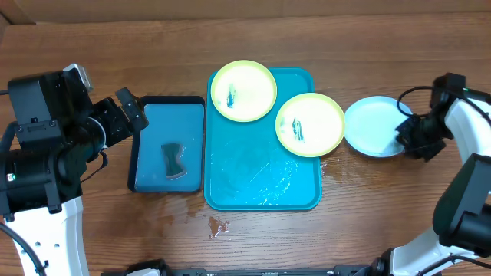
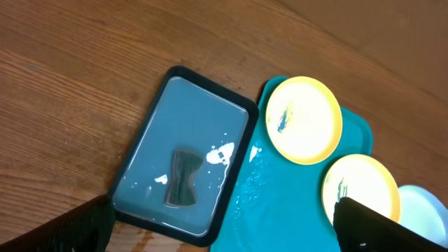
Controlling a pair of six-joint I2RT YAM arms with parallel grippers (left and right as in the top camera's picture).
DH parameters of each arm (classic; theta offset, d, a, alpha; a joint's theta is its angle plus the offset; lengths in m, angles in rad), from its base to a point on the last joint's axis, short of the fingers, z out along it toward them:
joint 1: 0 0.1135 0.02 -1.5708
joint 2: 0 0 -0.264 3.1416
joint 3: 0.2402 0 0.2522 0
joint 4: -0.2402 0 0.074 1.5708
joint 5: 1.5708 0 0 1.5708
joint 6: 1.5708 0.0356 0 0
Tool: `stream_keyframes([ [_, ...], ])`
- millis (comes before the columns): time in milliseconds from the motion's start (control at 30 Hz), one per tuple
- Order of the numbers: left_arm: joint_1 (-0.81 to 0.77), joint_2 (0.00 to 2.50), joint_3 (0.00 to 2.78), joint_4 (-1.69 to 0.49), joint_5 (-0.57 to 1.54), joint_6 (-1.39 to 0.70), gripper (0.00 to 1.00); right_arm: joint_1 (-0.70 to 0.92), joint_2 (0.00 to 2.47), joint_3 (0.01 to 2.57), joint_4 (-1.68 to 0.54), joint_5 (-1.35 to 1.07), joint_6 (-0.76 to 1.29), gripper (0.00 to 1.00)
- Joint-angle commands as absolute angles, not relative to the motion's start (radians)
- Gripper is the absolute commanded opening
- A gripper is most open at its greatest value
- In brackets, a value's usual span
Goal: Clean dirty plates on tray and stack at the side
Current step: 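Grasp the lower yellow plate rim with the right gripper and slide it down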
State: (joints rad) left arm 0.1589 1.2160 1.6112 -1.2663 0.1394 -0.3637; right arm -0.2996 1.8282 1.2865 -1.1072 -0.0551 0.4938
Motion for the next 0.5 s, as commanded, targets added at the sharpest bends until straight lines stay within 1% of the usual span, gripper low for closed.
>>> stream_keyframes([
  [0,0.163,1.222,1.626,-1.271,0.15,-0.336,1.0,-0.253,1.791,1.332,-1.098,-0.072,0.436,0.59],
  [67,0.163,1.222,1.626,-1.271,0.15,-0.336,1.0,-0.233,1.771,1.35,-1.076,-0.11,0.395,0.6],
  [167,0.163,1.222,1.626,-1.271,0.15,-0.336,1.0,-0.191,1.754,1.354,-0.998,-0.259,0.255,0.61],
  [200,0.163,1.222,1.626,-1.272,0.15,-0.336,1.0,-0.175,1.755,1.354,-0.984,-0.268,0.25,0.63],
  [300,0.163,1.223,1.626,-1.276,0.151,-0.336,1.0,-0.116,1.774,1.341,-0.942,-0.263,0.233,0.66],
  [400,0.163,1.223,1.626,-1.283,0.15,-0.336,1.0,-0.046,1.806,1.319,-0.884,-0.262,0.203,0.66],
  [433,0.163,1.223,1.626,-1.283,0.15,-0.336,1.0,-0.021,1.818,1.308,-0.863,-0.232,0.201,0.66],
  [467,0.163,1.223,1.626,-1.284,0.15,-0.336,1.0,-0.001,1.829,1.301,-0.85,-0.185,0.205,0.64],
])
